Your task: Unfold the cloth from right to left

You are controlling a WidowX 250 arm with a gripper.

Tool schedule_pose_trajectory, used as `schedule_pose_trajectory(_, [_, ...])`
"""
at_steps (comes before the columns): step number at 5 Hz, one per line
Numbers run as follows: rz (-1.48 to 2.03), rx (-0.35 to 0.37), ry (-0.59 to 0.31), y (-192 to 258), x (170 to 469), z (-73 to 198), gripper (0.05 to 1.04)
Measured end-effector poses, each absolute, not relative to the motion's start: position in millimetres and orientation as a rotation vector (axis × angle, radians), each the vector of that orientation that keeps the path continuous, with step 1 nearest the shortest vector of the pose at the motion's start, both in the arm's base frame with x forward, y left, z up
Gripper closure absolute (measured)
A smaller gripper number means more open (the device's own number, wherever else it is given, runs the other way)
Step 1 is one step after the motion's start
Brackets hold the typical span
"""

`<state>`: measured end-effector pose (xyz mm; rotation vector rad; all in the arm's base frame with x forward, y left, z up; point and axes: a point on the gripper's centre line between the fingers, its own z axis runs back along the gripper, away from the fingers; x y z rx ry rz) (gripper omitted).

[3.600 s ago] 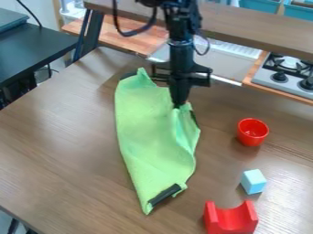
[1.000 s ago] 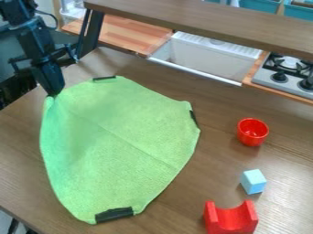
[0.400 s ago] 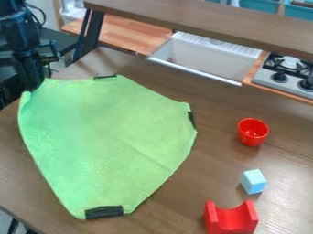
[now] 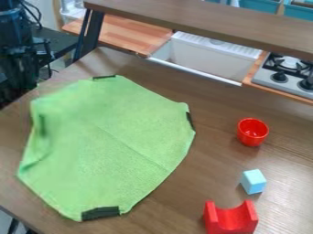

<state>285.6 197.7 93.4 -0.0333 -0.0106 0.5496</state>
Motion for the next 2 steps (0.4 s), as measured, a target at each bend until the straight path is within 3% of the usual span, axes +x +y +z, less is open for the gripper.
schedule_pose_trajectory(1, [0.557, 0.010, -0.018, 203.1, 283.0, 97.1, 0.316])
schedule_pose_trajectory(2, [0.513, 0.050, -0.040, 195.4, 285.5, 106.8, 0.086])
